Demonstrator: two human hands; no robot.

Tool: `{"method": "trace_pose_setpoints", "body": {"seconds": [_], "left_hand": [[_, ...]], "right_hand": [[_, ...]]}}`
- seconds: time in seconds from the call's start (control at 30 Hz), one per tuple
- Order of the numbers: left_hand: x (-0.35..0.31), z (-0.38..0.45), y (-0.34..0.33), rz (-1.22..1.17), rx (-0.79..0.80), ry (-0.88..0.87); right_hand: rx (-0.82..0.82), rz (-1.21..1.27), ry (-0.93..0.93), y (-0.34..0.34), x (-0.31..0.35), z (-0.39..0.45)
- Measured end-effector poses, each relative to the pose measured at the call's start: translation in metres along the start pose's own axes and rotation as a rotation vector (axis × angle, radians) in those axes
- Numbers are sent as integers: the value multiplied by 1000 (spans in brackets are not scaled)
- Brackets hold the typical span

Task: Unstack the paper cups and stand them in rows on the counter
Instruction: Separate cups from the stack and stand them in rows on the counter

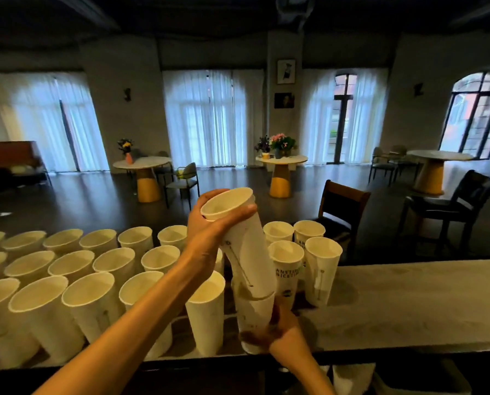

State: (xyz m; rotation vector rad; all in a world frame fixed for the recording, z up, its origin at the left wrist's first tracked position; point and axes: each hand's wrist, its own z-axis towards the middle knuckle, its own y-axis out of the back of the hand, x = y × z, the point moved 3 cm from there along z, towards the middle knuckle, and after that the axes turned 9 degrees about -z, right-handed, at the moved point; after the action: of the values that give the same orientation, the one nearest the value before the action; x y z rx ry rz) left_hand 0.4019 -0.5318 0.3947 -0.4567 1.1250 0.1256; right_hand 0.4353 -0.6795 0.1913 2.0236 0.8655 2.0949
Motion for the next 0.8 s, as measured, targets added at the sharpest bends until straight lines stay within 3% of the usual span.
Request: {"method": "trace_pose_setpoints", "body": {"seconds": [0.33, 0.47, 0.6, 0.7, 0.8], "left_hand": [[-23, 8, 2, -17, -88, -103], [-16, 10, -29, 0, 19, -81], [-2, 11, -65, 16, 179, 61], [19, -1, -100, -34, 297, 291], [44, -14, -133, -145, 378, 468]], "right_hand": [[150, 22, 11, -3, -8, 28], [240, -37, 6, 16, -22, 30], [141, -3, -17, 79, -23, 30], [90, 356, -62, 125, -30, 21], [218, 725, 35, 143, -19, 13]]}}
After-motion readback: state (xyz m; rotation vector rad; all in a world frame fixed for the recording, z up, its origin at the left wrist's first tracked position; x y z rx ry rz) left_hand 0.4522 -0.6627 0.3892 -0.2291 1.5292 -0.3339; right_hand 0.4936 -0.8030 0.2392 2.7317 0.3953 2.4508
